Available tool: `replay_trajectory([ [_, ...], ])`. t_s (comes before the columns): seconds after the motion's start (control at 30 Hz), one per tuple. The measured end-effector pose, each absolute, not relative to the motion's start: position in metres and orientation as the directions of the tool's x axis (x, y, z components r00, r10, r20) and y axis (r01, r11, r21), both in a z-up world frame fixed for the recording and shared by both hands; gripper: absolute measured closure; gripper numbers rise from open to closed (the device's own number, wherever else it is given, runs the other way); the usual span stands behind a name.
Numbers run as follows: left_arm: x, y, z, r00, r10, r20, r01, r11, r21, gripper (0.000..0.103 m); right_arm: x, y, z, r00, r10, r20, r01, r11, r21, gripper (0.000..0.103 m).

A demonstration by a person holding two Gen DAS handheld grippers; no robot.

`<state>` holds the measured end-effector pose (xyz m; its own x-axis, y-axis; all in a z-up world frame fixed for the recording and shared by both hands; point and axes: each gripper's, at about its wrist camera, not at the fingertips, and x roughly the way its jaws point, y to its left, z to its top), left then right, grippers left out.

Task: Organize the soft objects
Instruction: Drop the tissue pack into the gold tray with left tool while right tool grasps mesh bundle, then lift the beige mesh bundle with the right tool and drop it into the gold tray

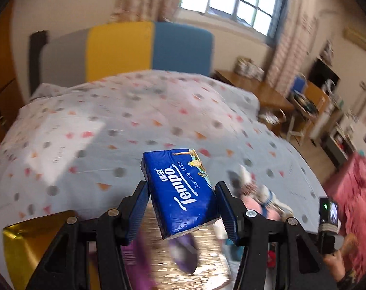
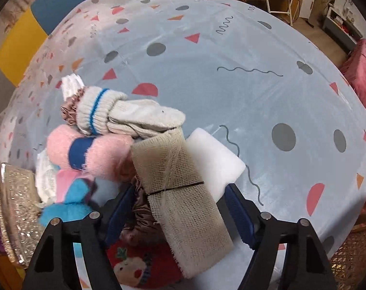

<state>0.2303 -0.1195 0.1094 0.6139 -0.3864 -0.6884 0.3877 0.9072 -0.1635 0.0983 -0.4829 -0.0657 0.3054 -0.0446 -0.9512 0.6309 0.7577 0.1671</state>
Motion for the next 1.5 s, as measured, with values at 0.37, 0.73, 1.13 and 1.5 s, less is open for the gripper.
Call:
replay_trajectory([
  [0.37,0.210,0.045,0.067,0.679,-0.212,-0.703,0.083,0.974,-0.213,0.046,0.098,-0.475,-0.074,0.289,-0.054,-0.956,0.619,0.773,0.143,0.026],
  [0.73,0.218,0.083,-0.025,0.572,-0.146,-0.807,-0.037,0.978,-0.204,0.044,0.094,-0.458,-0.066,0.319,-0.063,-0.946,0.577,0.805,0.141,0.038],
  [1.13,0.209,0.066,-0.017,0.630,-0.129,-0.766,-0.028,0.982,-0.188,0.013,0.090,-0.460,-0.053,0.376,-0.047,-0.925,0.569,0.800,0.190,0.054],
  [1.5,0.146,0.046,-0.019,0.597,-0.219,-0.772,0.052,0.971,-0.235,0.012,0.081,-0.463,-0.042,0.489,0.086,-0.868,0.511,0.778,0.365,0.055],
])
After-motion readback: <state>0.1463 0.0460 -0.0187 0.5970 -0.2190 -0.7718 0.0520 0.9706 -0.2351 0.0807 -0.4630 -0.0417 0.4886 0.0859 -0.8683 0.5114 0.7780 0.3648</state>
